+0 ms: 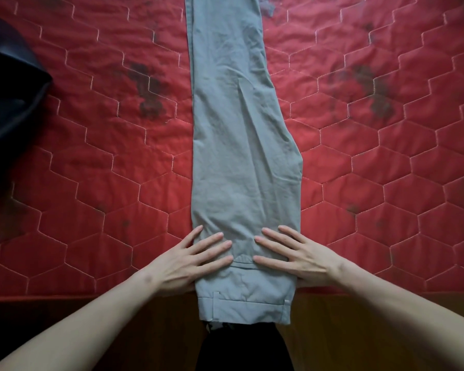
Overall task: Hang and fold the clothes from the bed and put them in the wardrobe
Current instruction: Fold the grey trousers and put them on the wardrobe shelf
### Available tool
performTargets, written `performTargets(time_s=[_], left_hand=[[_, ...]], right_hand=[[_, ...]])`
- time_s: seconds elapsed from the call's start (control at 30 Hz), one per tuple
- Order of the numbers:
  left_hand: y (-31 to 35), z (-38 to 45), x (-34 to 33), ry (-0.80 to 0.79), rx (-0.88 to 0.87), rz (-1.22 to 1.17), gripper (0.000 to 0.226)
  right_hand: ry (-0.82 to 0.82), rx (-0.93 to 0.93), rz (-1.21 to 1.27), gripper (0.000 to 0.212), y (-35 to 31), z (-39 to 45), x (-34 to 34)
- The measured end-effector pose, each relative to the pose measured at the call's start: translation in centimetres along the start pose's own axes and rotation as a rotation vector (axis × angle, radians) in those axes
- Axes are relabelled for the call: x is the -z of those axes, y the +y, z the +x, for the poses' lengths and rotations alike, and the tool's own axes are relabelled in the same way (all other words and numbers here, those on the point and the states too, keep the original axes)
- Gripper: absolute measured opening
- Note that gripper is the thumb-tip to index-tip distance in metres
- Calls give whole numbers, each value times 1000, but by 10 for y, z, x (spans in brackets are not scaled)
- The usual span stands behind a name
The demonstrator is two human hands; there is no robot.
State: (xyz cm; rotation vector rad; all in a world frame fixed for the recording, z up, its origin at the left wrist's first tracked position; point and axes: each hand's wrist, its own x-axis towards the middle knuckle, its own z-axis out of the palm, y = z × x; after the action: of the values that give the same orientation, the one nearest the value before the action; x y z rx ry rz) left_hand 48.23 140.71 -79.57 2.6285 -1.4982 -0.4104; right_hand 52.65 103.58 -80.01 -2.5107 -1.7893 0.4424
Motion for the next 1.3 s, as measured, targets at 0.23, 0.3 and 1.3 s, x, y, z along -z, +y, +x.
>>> performTargets(time_s=[0.23,0.3,1.3], left_hand=[[0,12,15,199,188,-381,52],[0,20,29,225,390,-560,46],[-114,127,86,450,1409,-898,22]], right_hand=[[20,20,49,66,11,-2,5],[71,-24,127,50,14,-1,8],[370,-1518,726,24,98,96,77]])
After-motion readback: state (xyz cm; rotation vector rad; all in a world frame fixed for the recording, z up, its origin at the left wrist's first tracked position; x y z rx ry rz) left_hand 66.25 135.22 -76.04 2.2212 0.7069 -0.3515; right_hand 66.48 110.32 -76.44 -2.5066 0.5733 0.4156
